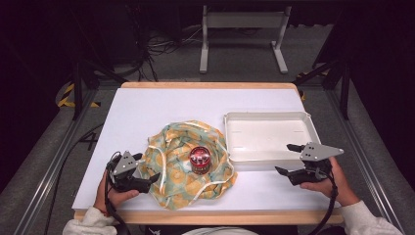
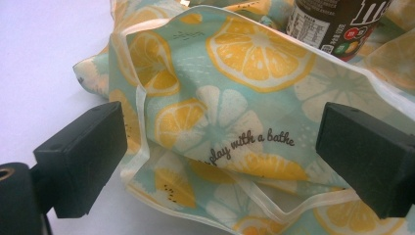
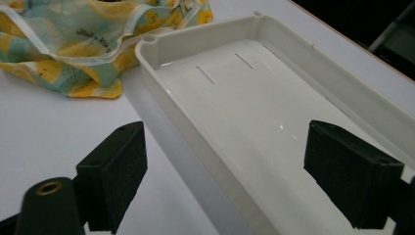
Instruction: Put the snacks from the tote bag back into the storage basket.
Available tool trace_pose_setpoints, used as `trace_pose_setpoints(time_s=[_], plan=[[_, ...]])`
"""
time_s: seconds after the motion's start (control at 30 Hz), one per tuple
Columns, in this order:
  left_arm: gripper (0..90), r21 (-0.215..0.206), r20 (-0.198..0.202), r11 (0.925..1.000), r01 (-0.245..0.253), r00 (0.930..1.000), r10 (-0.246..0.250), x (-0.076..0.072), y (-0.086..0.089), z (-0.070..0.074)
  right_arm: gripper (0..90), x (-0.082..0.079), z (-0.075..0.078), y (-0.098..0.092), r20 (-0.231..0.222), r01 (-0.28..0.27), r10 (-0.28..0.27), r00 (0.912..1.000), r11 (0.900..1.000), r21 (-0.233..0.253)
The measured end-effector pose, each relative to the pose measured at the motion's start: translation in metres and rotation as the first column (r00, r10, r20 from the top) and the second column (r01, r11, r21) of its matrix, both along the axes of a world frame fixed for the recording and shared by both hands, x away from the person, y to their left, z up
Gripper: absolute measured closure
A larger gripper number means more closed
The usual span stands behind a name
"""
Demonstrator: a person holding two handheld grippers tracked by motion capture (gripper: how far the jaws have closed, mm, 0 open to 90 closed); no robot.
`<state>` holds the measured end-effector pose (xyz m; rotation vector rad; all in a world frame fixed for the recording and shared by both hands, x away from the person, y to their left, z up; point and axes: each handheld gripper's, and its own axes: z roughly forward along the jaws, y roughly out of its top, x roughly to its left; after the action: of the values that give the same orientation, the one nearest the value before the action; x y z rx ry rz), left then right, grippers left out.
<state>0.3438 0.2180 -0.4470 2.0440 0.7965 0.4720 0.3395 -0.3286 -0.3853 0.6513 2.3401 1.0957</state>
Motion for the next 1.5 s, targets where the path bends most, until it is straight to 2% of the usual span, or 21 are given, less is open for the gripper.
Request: trace_pose_setpoints(time_s=[0.2,0.3,0.5,0.57,0.67,0.77,0.87,1.1,1.2,1.27,1.4,1.5], plan=[[6.0,0.008,0.012,1.0,-0.003,0.9999,0.003,-0.001,-0.001,0.0,15.5,0.002,0.008,0.01,0.023,-0.003,0.003,0.9997,1.0,0.003],[6.3,0.002,0.014,1.0,-0.005,0.9999,0.005,0.0,-0.001,0.001,15.3,0.002,0.012,0.014,0.027,-0.019,0.018,0.9995,0.999,0.028],[6.2,0.01,0.006,0.9999,-0.006,1.0,0.006,0.001,-0.002,0.0,15.2,0.011,0.015,0.034,0.038,-0.011,0.011,0.9992,1.0,0.012],[6.2,0.01,0.007,1.0,0.0,1.0,0.0,0.001,-0.002,0.0,16.1,0.013,0.019,0.041,0.055,-0.013,0.012,0.9984,1.0,0.016],[6.3,0.008,0.006,1.0,-0.001,1.0,0.001,0.001,-0.001,0.0,16.3,0.016,0.026,0.048,0.069,-0.027,0.025,0.9973,0.999,0.025],[6.2,0.01,0.01,0.9999,0.0,0.9999,0.0,0.001,-0.002,0.0,16.3,0.023,0.038,0.057,0.076,-0.057,0.052,0.9958,0.997,0.059],[6.2,0.013,0.012,0.9999,0.0,0.9999,0.0,0.001,-0.002,0.001,16.5,0.027,0.041,0.063,0.076,-0.077,0.074,0.9944,0.996,0.039],[6.2,0.01,0.007,0.9999,0.002,1.0,-0.002,0.001,-0.001,0.0,17.4,0.042,0.041,0.083,0.018,-0.144,0.144,0.9895,0.989,0.015],[6.2,0.013,0.008,0.9999,0.004,1.0,-0.004,0.001,-0.001,0.0,17.7,0.042,0.039,0.091,0.02,-0.174,0.175,0.9844,0.984,-0.02],[6.2,0.013,0.006,0.9999,0.0,1.0,-0.001,0.001,-0.002,0.0,17.4,0.042,0.04,0.094,0.003,-0.21,0.21,0.9777,0.978,-0.005],[5.9,0.018,-0.001,0.9998,0.006,1.0,-0.006,0.001,-0.002,0.0,17.4,0.043,0.04,0.099,-0.001,-0.222,0.222,0.975,0.975,-0.03],[5.9,0.026,0.003,0.9996,0.009,1.0,-0.009,0.001,-0.003,0.0,17.4,0.046,0.037,0.106,-0.025,-0.243,0.242,0.97,0.969,-0.041]])
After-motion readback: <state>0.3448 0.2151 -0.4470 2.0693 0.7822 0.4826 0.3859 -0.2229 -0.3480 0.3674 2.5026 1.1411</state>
